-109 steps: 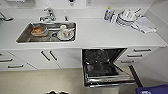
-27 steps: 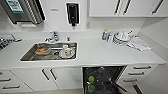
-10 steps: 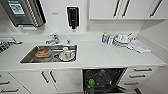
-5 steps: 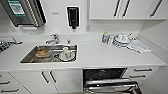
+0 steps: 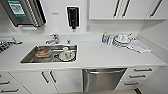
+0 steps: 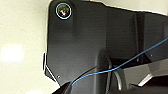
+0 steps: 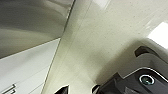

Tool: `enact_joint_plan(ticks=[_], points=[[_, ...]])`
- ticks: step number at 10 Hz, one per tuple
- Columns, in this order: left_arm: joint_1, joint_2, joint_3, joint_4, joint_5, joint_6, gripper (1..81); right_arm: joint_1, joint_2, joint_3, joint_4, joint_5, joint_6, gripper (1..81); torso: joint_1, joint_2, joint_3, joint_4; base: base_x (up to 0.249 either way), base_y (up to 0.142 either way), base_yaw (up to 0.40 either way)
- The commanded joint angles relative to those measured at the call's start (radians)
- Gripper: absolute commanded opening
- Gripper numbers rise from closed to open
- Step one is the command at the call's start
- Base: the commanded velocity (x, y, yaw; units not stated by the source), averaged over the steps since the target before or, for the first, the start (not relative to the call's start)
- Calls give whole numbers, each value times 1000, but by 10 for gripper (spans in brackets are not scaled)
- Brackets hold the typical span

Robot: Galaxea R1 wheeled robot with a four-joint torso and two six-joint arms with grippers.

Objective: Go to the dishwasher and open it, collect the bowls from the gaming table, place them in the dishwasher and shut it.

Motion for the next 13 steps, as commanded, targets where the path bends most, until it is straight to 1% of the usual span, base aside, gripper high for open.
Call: enact_joint_plan(ticks=[1, 2, 3, 4, 6, 7, 8, 9, 10, 11, 13], points=[[-12, 1, -13, 5, 65, 1, 811, -52, 14, -41, -1, -68, -246, 811, 0, 0, 0, 0, 0, 0, 0], [-12, 6, -16, 7, 67, 3, 811, -93, 32, -47, -2, -46, -306, 811, 0, 0, 0, 0, 0, 0, 0], [-12, 6, -16, 7, 68, 3, 811, -131, 58, -59, -1, -23, -392, 811, 0, 0, 0, 0, 0, 0, 0], [-12, 6, -16, 7, 68, 21, 811, -165, 84, -70, -1, 9, -476, 811, 0, 0, 0, 0, 0, 0, 0], [-12, 4, -16, 7, 68, 41, 811, -234, 130, -73, -2, 105, -606, 811, 0, 0, 0, 0, 0, 0, 0], [-10, 1, -16, 7, 68, 50, 811, -263, 149, -68, -1, 147, -662, 811, 0, 0, 0, 0, 0, 0, 0], [-9, -2, -16, 7, 67, 59, 811, -295, 179, -65, -1, 214, -738, 811, 0, 0, 1, 0, 0, 0, 0], [-6, -5, -16, 8, 65, 59, 811, -325, 208, -64, 1, 274, -809, 811, 0, 0, 1, 0, 0, 0, 0], [-6, -5, -16, 15, 60, 61, 811, -345, 236, -62, -1, 322, -857, 811, 0, 0, 1, 0, 0, 0, 0], [-6, -3, -16, 15, 59, 61, 811, -357, 249, -56, -1, 331, -885, 811, 0, 0, 1, 0, 0, 0, 0], [-6, 6, -16, 11, 53, 61, 811, -374, 261, -28, -1, 337, -909, 811, 0, -1, 1, 0, 0, 0, 0]])
